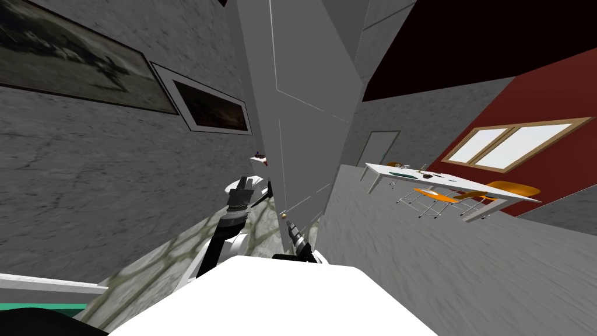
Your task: Push the door open
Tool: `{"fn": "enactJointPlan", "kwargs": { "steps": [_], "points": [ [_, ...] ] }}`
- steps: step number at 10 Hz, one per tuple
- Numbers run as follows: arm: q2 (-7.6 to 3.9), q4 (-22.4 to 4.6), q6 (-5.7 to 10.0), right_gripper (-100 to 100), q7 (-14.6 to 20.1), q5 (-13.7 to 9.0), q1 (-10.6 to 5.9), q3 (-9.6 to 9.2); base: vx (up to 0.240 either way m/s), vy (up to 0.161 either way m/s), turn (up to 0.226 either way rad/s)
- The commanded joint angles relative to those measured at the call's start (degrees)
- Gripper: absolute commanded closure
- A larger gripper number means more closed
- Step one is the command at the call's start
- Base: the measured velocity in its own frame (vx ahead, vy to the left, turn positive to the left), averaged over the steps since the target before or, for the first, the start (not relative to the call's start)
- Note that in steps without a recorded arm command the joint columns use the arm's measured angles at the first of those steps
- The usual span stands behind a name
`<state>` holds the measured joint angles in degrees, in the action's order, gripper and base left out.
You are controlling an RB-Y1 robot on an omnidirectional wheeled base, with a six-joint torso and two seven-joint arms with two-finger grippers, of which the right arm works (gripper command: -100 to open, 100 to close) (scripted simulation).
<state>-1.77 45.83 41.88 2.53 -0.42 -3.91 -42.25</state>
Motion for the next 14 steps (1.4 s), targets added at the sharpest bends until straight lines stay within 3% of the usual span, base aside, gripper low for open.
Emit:
{"fn": "enactJointPlan", "kwargs": {
  "steps": [1, 4, 5, 8, 10, 11, 12, 14],
  "points": [
    [-1.11, 0.2, 0.36, -100, -0.2, -0.4, 0.48, 0.57, -0.138, -0.060, -0.133],
    [-0.63, 0.0, 0.82, -100, -0.4, -0.6, 0.69, 1.00, -0.180, -0.050, -0.083],
    [-1.15, -0.1, 0.52, -100, -0.5, -0.6, 0.46, 1.36, 0.039, 0.058, 0.043],
    [-0.91, -0.4, 0.18, -100, -0.6, -0.7, -0.01, 1.86, 0.145, 0.126, 0.018],
    [0.17, -0.6, -0.12, -100, -0.8, -0.7, -0.41, 2.29, 0.193, 0.168, 0.029],
    [-0.20, -0.7, 0.05, -100, -0.7, -0.7, -0.36, 2.17, 0.081, 0.066, -0.010],
    [-0.20, -0.7, 0.05, 100, -0.7, -0.7, -0.36, 2.17, -0.014, -0.010, -0.002],
    [-0.20, -0.7, 0.05, 100, -0.7, -0.7, -0.36, 2.17, -0.024, -0.023, 0.011]
  ]
}}
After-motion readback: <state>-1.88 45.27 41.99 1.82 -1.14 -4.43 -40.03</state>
